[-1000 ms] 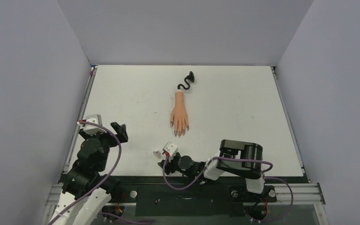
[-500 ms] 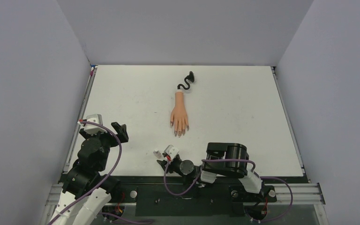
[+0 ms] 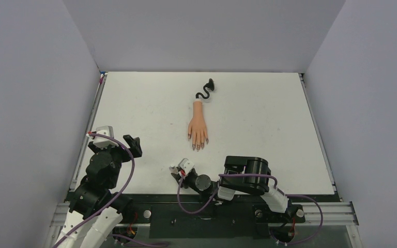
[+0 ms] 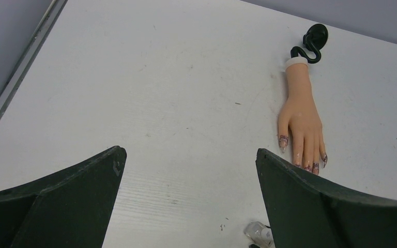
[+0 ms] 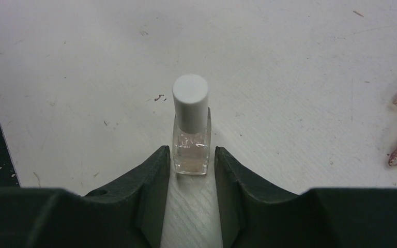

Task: Paint the nails

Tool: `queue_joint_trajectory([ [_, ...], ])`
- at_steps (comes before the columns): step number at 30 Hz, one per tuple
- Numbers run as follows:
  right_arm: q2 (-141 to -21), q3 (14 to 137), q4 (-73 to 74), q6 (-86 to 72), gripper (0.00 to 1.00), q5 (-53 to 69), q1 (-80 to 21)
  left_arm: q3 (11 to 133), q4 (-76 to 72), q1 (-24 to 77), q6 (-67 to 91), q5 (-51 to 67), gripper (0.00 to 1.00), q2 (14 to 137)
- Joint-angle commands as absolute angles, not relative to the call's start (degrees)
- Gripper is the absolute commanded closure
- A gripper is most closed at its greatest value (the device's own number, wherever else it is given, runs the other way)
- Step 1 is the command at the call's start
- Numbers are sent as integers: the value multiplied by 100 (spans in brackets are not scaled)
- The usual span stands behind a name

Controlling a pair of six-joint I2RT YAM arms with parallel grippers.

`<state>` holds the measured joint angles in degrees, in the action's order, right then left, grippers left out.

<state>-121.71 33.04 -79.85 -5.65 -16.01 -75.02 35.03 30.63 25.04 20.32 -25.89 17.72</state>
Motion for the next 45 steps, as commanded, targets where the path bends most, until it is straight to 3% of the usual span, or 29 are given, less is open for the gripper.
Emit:
queue_joint_trajectory([
  [1,-12382,3340,-7440,-578,67,-1411,-7462,3504,2909,2496,1967,-2530,4,1780],
  [15,-12396,3455,-7285,-519,81,-1349,-7458,3507,2925,2505,1956,-2520,3,1767],
  [25,-12172,3287,-7381,-468,100,-1338,-7473,3515,2934,2503,1939,-2485,4,1767],
  [40,-10580,2751,-6544,-403,100,-1268,-7574,3602,2933,2496,1758,-1775,3,1766],
  [45,-9980,2380,-6345,-489,100,-1236,-7611,3693,2928,2507,1574,-1031,3,1711],
])
